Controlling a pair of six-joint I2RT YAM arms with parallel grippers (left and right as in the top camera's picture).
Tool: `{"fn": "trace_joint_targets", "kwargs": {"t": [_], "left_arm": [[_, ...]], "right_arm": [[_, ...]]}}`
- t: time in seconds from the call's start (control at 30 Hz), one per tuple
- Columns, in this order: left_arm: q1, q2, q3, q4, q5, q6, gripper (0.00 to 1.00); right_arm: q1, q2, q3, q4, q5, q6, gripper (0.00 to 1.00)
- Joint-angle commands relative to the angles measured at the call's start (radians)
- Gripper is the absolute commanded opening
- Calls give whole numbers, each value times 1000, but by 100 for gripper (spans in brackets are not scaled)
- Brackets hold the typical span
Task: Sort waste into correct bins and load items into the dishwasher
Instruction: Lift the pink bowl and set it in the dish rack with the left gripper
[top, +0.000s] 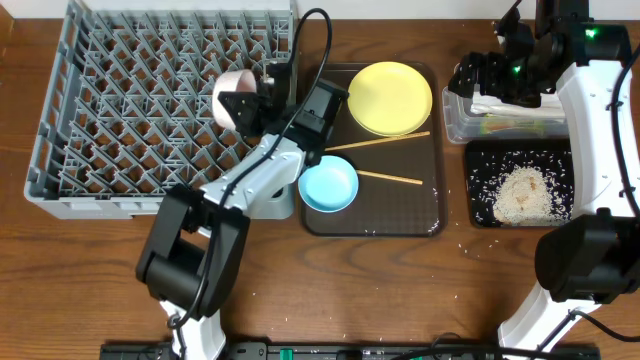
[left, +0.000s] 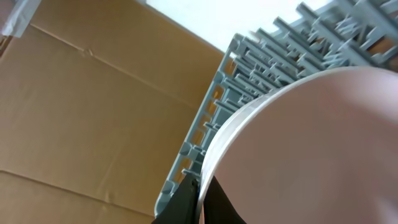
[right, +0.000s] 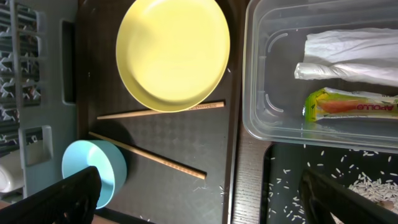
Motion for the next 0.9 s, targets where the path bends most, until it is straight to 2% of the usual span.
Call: {"fn": "trace_joint_targets", "kwargs": {"t": [0.0,0.4,0.47,0.53,0.6,0.87], "left_arm": [[11,47,-5,6,-52,6,7],[-95,79,-5,-20,-53,6,8],[-117,79,-5,-25,-53,6,16],[-137,79,-5,-24,-53,6,34],[-151,79,-5,-25,-52,6,39],[-188,79,-5,-41,-5,6,40]], "right_arm": [[8,-4,0,0,-3,2,99],[8,-4,0,0,-3,2,99],[8,-4,0,0,-3,2,99],[8,-4,0,0,-3,2,99],[8,-4,0,0,-3,2,99],[8,-4,0,0,-3,2,99]]}}
